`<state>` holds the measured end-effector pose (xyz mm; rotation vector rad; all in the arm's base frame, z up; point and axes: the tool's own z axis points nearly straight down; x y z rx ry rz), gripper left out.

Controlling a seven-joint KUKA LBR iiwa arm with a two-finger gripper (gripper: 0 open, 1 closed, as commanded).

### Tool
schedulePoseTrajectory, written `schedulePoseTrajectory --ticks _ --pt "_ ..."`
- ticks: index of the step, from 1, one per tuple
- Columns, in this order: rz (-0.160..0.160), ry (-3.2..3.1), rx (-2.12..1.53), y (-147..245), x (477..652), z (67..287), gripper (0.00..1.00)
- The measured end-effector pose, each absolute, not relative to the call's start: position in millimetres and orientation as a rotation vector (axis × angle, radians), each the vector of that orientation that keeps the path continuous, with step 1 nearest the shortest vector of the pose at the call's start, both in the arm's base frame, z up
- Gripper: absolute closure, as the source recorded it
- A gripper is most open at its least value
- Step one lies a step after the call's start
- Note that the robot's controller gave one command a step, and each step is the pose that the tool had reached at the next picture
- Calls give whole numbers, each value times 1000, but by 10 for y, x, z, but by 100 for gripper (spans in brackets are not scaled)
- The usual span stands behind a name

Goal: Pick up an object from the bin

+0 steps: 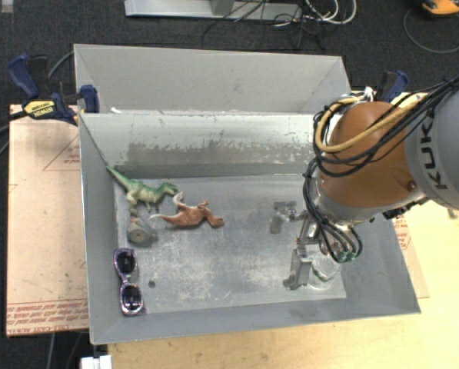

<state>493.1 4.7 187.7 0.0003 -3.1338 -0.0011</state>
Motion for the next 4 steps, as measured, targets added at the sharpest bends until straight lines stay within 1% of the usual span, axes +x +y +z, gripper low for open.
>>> schedulePoseTrajectory --ticks 1,2,3,4 --pt "-1 -3142 0 47 4947 1919 0" --pt "0 -3128 -14 -488 4773 1274 0" --pt "-3 -3138 115 -447 4877 944 0" --pt "-3 -3140 115 -448 4878 954 0"
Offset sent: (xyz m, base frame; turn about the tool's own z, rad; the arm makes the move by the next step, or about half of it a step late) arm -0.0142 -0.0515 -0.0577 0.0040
